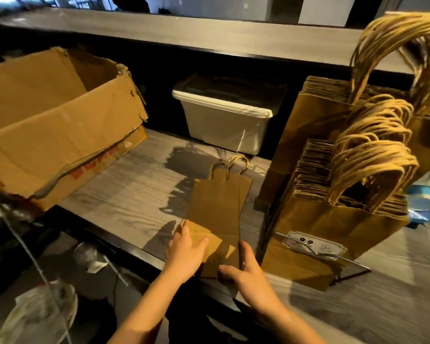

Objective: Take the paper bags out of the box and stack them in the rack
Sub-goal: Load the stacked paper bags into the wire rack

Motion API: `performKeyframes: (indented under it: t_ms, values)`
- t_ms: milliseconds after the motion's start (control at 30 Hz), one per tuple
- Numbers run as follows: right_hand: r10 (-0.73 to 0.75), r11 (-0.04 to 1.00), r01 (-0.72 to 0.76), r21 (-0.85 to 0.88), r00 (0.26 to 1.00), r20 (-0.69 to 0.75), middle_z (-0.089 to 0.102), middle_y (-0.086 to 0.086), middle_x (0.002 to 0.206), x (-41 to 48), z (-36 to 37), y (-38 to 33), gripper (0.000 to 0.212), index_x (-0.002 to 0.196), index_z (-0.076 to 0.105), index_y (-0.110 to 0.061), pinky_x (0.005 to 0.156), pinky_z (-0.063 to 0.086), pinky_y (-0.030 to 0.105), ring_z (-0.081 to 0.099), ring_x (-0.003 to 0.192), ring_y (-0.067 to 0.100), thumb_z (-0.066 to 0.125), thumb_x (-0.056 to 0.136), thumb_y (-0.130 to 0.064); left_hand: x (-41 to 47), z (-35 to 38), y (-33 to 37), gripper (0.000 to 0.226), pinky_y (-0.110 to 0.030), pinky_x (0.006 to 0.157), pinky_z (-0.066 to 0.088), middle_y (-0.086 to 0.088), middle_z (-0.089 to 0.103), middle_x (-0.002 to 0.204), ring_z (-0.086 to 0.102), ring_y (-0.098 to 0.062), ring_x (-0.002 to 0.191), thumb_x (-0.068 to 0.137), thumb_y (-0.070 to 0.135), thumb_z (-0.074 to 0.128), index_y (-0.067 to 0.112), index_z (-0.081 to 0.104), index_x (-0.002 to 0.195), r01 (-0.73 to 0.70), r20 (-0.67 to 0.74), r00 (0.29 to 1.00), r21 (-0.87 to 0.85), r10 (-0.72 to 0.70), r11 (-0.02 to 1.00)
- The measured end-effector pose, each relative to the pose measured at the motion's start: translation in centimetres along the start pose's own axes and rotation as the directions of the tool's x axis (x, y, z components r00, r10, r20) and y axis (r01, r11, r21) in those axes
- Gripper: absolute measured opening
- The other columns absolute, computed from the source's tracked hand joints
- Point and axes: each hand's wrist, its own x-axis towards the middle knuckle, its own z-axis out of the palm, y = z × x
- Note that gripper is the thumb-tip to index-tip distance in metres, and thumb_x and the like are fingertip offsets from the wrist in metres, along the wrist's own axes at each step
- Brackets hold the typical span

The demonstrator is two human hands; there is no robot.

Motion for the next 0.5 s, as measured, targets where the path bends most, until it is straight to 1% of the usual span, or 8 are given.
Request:
performKeyframes:
  t_ms: [100, 133, 200, 233, 300, 367, 433, 500]
  values:
    - [0.055, 0.985, -0.06, 0.164, 0.998, 0.032, 0.053, -0.017, 0.104, 1.1, 0.1, -1.1, 0.064, 0.135, 0.026, -0.024, 0.078, 0.049, 0.016, 0.054, 0.088, -0.001, 0.063, 0.087, -0.004, 0.7, -0.5, 0.0, 0.074, -0.044, 0.114, 0.023, -0.014, 0.021, 0.153, 0.017, -0.034, 0.141, 0.094, 0.043, 0.048, 0.018, 0.008, 0.151, 0.077, 0.03, 0.997, -0.053, -0.075, 0.996]
    - [0.079, 0.974, -0.084, 0.212, 0.996, 0.031, 0.051, -0.014, 0.107, 1.5, 0.1, -1.5, 0.068, 0.141, 0.023, -0.021, 0.073, 0.048, 0.013, 0.053, 0.088, -0.001, 0.06, 0.088, -0.001, 1.1, -0.6, -0.1, 0.074, -0.044, 0.114, 0.023, -0.014, 0.022, 0.153, 0.015, -0.034, 0.141, 0.094, 0.043, 0.048, 0.018, 0.008, 0.151, 0.095, 0.029, 0.995, -0.055, -0.093, 0.994]
    - [0.115, 0.956, -0.115, 0.27, 0.993, 0.015, 0.041, -0.002, 0.141, 2.4, 0.1, -1.7, 0.079, 0.15, 0.012, -0.014, 0.088, 0.042, 0.017, 0.05, 0.119, 0.013, 0.06, 0.088, -0.001, 1.4, -1.0, 0.1, 0.074, -0.043, 0.112, 0.021, -0.013, 0.022, 0.153, 0.012, -0.035, 0.142, 0.094, 0.043, 0.048, 0.019, 0.008, 0.151, 0.12, 0.021, 0.993, -0.03, -0.12, 0.992]
    - [0.129, 0.951, -0.126, 0.284, 0.992, 0.01, 0.034, 0.003, 0.149, 2.7, 0.0, -1.8, 0.081, 0.151, 0.011, -0.014, 0.094, 0.04, 0.023, 0.043, 0.13, 0.019, 0.06, 0.088, -0.001, 1.4, -1.3, 0.2, 0.074, -0.043, 0.112, 0.02, -0.012, 0.022, 0.153, 0.012, -0.035, 0.142, 0.094, 0.042, 0.049, 0.021, 0.009, 0.151, 0.129, 0.015, 0.992, -0.023, -0.129, 0.991]
    - [0.124, 0.952, -0.116, 0.282, 0.992, -0.009, 0.047, 0.008, 0.142, 3.1, -0.2, -1.8, 0.071, 0.147, 0.025, -0.016, 0.095, 0.046, 0.03, 0.053, 0.122, 0.023, 0.059, 0.087, 0.001, 1.8, -1.9, 0.3, 0.072, -0.043, 0.112, 0.023, -0.008, 0.026, 0.153, 0.018, -0.032, 0.141, 0.093, 0.04, 0.052, 0.023, 0.014, 0.151, 0.153, 0.026, 0.988, -0.136, -0.151, 0.979]
    - [0.079, 0.966, -0.07, 0.25, 0.997, -0.026, 0.065, 0.006, 0.118, 3.0, -0.4, -1.9, 0.054, 0.134, 0.041, -0.018, 0.089, 0.053, 0.038, 0.065, 0.103, 0.023, 0.054, 0.088, 0.005, 1.6, -2.3, 0.7, 0.065, -0.037, 0.105, 0.034, -0.006, 0.04, 0.143, 0.037, -0.027, 0.132, 0.093, 0.033, 0.056, 0.021, 0.024, 0.149, 0.19, 0.088, 0.982, -0.39, -0.169, 0.901]
    - [0.023, 0.974, -0.013, 0.224, 0.999, -0.041, 0.068, 0.002, 0.109, 2.5, -0.5, -2.6, 0.047, 0.126, 0.046, -0.024, 0.09, 0.053, 0.041, 0.066, 0.098, 0.022, 0.051, 0.09, 0.006, 1.3, -2.4, 0.7, 0.058, -0.033, 0.094, 0.04, -0.007, 0.05, 0.133, 0.049, -0.025, 0.12, 0.092, 0.028, 0.058, 0.017, 0.035, 0.144, 0.21, 0.125, 0.978, -0.532, -0.169, 0.82]
    - [-0.034, 0.976, 0.041, 0.213, 0.999, -0.035, 0.067, -0.001, 0.11, 2.0, -0.7, -3.1, 0.045, 0.122, 0.047, -0.028, 0.093, 0.052, 0.038, 0.065, 0.101, 0.018, 0.053, 0.09, 0.003, 1.0, -2.1, 0.5, 0.053, -0.032, 0.089, 0.042, -0.007, 0.051, 0.133, 0.051, -0.023, 0.115, 0.092, 0.028, 0.059, 0.014, 0.042, 0.14, 0.207, 0.121, 0.978, -0.585, -0.169, 0.784]
